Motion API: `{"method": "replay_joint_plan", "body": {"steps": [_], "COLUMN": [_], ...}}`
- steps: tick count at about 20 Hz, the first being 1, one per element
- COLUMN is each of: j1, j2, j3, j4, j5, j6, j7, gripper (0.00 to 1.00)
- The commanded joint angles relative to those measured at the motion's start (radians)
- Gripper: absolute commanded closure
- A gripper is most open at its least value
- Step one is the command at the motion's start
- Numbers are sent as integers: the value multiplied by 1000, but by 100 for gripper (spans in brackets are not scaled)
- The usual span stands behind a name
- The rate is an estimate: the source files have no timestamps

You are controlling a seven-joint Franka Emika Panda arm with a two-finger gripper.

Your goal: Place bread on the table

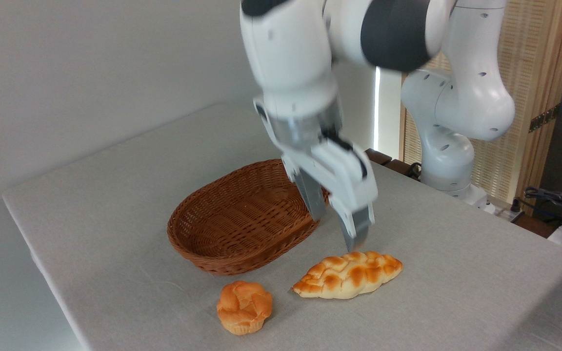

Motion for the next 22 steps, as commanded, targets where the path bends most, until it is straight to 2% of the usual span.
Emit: {"method": "replay_joint_plan", "body": {"steps": [1, 2, 4, 6, 8, 9, 14, 22], "j1": [83, 92, 96, 115, 117, 117, 115, 115], "j2": [-3, -1, 6, 26, 42, 52, 115, 126], "j3": [-76, -103, -167, -226, -270, -289, -332, -333], "j4": [160, 186, 253, 308, 313, 315, 342, 358], "j5": [-107, -133, -138, -141, -134, -134, -128, -120], "j6": [-78, -76, -76, -76, -65, -61, -35, -36], "j7": [-13, -18, -41, -157, -300, -335, -375, -371], "gripper": [0, 0, 0, 0, 0, 0, 0, 0]}}
